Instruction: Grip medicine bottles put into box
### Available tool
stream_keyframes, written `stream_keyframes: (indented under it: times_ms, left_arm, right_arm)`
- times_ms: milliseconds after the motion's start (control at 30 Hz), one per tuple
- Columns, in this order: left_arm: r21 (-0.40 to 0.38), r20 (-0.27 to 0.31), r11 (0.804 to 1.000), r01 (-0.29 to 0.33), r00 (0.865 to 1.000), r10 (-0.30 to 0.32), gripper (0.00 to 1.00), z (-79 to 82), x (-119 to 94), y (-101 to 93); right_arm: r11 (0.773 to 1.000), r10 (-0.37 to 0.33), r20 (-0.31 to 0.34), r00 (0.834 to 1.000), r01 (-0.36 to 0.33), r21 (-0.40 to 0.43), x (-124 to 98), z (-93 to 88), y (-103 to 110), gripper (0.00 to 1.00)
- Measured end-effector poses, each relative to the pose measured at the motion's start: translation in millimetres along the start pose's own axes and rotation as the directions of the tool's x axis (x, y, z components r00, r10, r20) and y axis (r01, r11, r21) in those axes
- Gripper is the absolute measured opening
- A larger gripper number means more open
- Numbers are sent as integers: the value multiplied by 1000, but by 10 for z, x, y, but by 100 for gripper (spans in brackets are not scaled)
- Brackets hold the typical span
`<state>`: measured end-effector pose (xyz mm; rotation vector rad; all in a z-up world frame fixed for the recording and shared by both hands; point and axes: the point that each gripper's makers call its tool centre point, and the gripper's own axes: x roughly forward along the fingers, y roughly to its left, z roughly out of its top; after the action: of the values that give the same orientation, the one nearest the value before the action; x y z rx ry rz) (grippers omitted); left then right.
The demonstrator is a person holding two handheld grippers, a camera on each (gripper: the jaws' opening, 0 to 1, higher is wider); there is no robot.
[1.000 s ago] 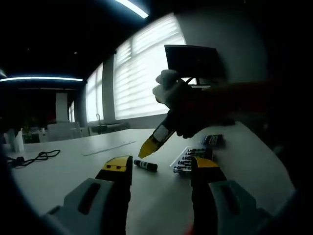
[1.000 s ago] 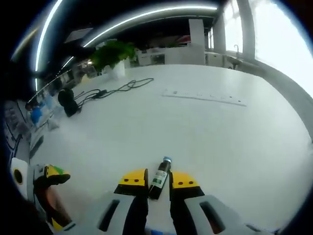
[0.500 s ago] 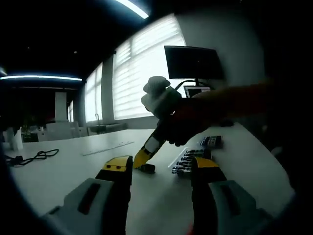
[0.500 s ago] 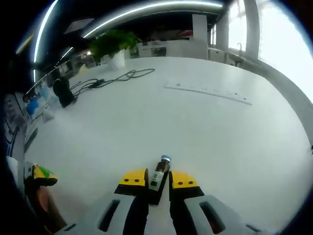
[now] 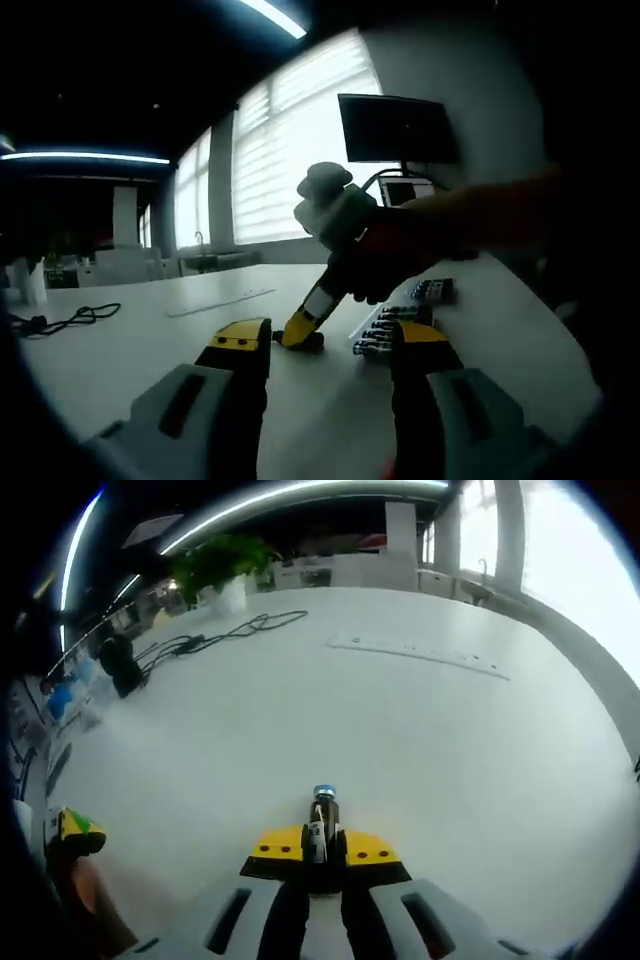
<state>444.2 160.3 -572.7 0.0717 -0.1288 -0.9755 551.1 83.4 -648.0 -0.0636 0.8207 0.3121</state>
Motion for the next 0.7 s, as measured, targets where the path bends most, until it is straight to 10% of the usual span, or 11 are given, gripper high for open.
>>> stream_keyframes:
  times_ms: [700]
  left_arm:
    - [3, -11, 1000, -3, 1000, 3, 41, -15, 4, 2]
  right_arm:
    - [999, -9, 115, 993, 5, 33, -336, 136, -140, 7]
